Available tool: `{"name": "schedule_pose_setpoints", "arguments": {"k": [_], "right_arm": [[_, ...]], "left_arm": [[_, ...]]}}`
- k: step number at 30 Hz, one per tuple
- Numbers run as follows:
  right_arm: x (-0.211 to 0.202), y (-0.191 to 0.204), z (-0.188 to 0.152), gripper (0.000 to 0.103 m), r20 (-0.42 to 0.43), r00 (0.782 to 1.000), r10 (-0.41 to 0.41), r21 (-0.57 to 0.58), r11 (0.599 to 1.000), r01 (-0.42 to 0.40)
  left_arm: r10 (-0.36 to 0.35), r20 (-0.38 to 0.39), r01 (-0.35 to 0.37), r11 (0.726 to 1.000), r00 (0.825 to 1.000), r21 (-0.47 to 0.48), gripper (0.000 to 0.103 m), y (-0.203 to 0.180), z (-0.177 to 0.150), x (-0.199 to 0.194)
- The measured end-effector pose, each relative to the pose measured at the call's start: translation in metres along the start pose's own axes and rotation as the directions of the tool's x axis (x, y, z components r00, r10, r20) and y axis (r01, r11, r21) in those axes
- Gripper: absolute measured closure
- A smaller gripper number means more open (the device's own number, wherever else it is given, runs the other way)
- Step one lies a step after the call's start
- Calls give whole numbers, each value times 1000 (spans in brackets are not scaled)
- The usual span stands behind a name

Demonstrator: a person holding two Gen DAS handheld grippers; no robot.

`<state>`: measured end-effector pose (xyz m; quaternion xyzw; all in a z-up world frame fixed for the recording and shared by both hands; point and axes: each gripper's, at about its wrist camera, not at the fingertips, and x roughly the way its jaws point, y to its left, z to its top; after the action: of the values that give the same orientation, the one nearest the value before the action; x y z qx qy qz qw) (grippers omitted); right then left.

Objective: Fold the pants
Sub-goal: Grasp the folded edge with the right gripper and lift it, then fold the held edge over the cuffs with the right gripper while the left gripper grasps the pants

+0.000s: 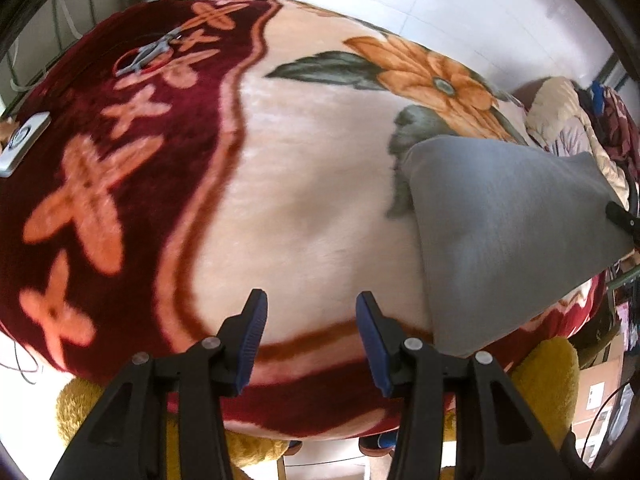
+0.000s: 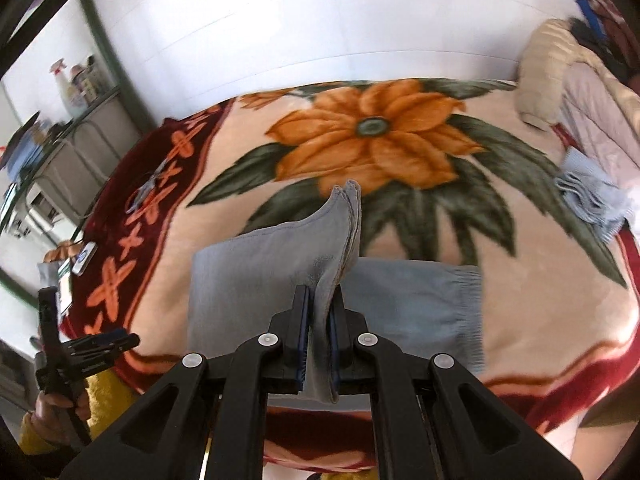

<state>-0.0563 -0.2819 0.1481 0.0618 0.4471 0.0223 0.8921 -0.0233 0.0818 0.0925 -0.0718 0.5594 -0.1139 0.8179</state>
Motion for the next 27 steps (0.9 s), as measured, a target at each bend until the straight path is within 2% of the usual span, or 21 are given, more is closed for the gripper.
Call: {"name": "schedule_pose_setpoints", "arguments": {"k": [4,9,16,19,24,27], "right_arm": [[2,-32,-8,94,-10,998,-66,45,997,66],[39,-63,-26,94,-77,991,-108,82,990,114],[82,-101,-47,94,-160,983,-94,210,970,127],[89,-107,-53,94,-170,981,-95,209,969,131],[112,-120,-57,93,-202,976,-76,231,965,123],[123,-125,-64,92,-202,977,-67,239,964,116]], "left_arm": [[-5,-2,5,999,1000,39,54,-17,7,3],[-3,-23,5,996,1000,90,54,-39,10,13],[-27,-64,36,991,998,130,54,-67,20,28],[-40,-60,48,989,997,138,54,-80,30,34],[-66,-108,81,987,992,139,52,-100,45,57],[-64,-98,77,987,993,143,49,-109,50,66]]}}
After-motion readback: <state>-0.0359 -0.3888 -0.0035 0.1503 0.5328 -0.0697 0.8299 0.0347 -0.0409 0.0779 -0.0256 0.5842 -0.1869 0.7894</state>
